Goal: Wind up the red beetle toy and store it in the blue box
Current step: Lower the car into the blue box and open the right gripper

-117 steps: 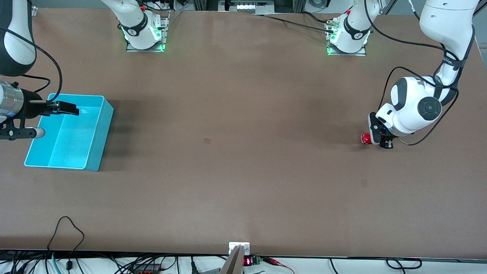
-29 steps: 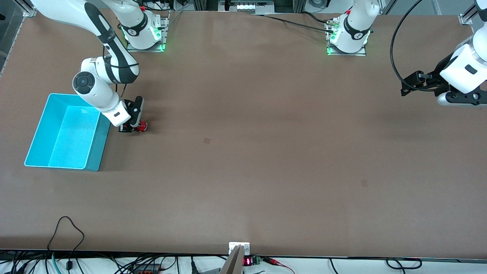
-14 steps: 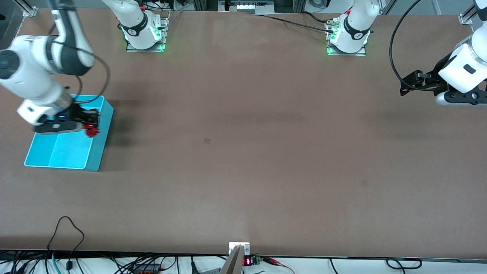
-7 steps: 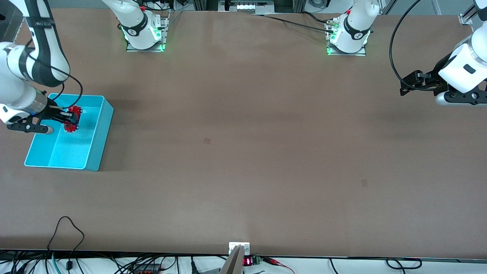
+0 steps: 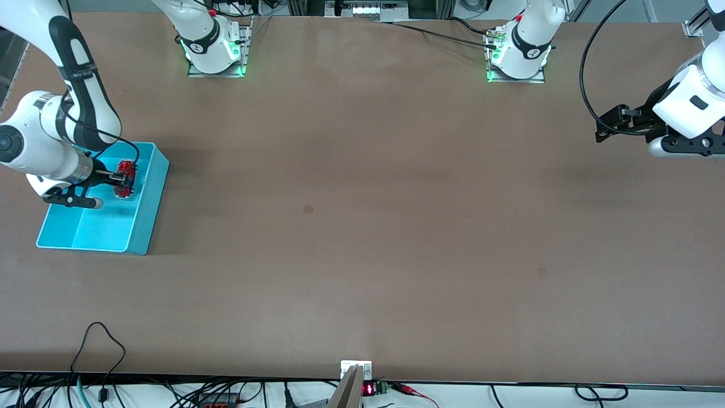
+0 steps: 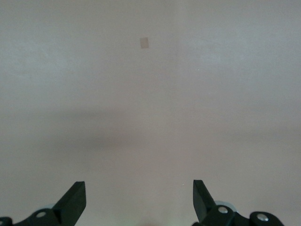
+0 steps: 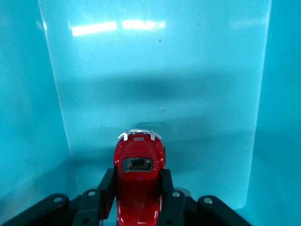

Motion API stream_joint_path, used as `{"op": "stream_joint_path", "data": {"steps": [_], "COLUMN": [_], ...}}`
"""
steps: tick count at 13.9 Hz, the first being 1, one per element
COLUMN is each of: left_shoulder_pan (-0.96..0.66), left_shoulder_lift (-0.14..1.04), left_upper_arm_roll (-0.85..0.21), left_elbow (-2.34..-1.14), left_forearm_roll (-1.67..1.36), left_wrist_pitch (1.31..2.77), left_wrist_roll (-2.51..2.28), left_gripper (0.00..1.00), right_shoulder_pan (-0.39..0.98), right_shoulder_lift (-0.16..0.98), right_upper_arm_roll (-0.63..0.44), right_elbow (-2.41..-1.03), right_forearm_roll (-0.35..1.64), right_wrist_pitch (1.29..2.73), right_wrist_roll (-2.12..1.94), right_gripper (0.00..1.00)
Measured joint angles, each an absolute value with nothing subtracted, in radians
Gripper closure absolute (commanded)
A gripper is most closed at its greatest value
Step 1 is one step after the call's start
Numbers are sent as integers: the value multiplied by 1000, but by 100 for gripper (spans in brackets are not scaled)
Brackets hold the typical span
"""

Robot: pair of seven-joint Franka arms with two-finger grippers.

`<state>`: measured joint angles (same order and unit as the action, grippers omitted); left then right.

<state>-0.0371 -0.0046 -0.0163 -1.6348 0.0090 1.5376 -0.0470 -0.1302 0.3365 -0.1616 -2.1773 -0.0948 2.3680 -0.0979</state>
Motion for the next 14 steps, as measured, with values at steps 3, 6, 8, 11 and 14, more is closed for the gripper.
{"op": "stream_joint_path", "data": {"steps": [3,6,8,11,14], "left_shoulder_pan": [-37,-37,-37,-37,-37], "left_shoulder_lift": [-5,-5,-5,-5,-5], "left_upper_arm_roll": [-16,-16,-16,-16,-16], "left_elbow": [-1635,-1635,-1635,-1635,-1635], "left_forearm_roll": [9,9,9,9,9], "left_wrist_pitch": [1538,1538,1538,1538,1538], "left_wrist_roll": [-47,-47,-47,-47,-47], "left_gripper": [0,0,0,0,0], "right_shoulder_pan": [-142,-158,-171,-184,-188], "right_shoulder_lift": [367,366,366,366,366], "right_upper_arm_roll": [-162,-162,-162,-162,-162], "right_elbow": [-2194,-2194,-2194,-2194,-2193], "right_forearm_roll": [-95,-93,-93,-93,-93], "right_wrist_pitch": [2395,2397,2397,2398,2404], "right_wrist_roll": [-96,-104,-111,-114,-115], "right_gripper": [99,99,96,13,0]}}
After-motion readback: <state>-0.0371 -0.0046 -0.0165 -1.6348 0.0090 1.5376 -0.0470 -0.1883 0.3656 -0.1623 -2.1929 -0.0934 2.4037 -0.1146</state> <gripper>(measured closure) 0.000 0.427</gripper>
